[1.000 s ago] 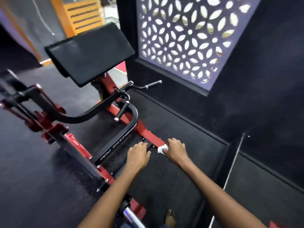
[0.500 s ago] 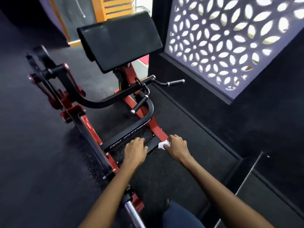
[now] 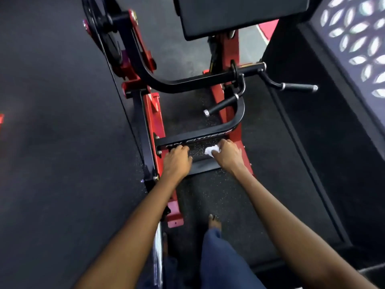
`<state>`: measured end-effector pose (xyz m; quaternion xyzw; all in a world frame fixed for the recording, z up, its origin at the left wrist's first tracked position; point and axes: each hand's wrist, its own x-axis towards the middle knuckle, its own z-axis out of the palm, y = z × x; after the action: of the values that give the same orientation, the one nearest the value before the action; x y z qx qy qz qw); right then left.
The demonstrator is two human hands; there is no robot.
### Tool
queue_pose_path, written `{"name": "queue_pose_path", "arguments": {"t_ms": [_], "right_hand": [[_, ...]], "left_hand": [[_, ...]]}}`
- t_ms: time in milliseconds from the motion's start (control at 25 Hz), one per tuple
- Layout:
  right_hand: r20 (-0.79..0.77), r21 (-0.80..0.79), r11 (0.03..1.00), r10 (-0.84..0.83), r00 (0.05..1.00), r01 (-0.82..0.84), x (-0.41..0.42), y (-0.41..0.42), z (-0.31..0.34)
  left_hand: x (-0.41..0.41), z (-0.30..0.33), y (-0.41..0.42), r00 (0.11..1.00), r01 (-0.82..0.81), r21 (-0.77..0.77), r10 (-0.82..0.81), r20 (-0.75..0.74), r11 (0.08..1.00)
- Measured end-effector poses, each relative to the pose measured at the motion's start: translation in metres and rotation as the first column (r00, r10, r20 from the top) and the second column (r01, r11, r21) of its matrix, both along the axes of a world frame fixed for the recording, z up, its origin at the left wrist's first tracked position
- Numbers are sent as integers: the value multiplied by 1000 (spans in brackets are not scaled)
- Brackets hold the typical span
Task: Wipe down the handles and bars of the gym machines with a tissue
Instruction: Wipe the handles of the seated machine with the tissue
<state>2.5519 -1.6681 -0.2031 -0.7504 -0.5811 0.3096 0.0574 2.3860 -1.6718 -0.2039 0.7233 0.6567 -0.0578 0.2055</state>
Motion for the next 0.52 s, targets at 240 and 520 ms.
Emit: {"name": "queue_pose_path", "arguments": {"t_ms": [240, 520], "right_hand": [[-47, 69, 994, 91, 995, -88, 27, 14, 47], [-68, 216, 963, 180, 981, -162, 59, 41, 104]], "left_hand": [[30, 42, 14, 998, -51, 84, 53, -27, 995], [70, 97, 39, 990, -76, 260, 41, 137, 962]]}}
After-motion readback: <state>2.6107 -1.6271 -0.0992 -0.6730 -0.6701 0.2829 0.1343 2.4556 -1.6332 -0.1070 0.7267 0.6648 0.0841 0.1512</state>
